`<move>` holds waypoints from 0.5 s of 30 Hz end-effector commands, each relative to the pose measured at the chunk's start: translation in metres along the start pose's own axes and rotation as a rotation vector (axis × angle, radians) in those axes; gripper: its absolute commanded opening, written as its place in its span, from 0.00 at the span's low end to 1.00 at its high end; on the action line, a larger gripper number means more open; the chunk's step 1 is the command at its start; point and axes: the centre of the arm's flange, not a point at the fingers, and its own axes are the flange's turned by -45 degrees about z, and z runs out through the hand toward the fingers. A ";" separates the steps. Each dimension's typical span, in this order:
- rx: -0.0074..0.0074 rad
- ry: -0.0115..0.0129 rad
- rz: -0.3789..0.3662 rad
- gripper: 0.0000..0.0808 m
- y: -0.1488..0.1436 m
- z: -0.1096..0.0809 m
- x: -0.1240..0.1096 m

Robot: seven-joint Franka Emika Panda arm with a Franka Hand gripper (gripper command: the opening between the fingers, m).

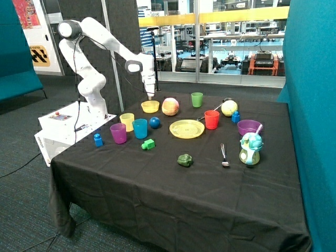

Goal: Place the bowl on the plate and the cup in the bowl matching the color

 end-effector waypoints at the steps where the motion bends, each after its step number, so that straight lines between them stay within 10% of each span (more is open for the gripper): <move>1: 0.0000 0.0030 -0.009 0.75 -0.003 0.005 -0.008; 15: 0.0000 0.0030 -0.042 0.79 -0.013 0.013 -0.003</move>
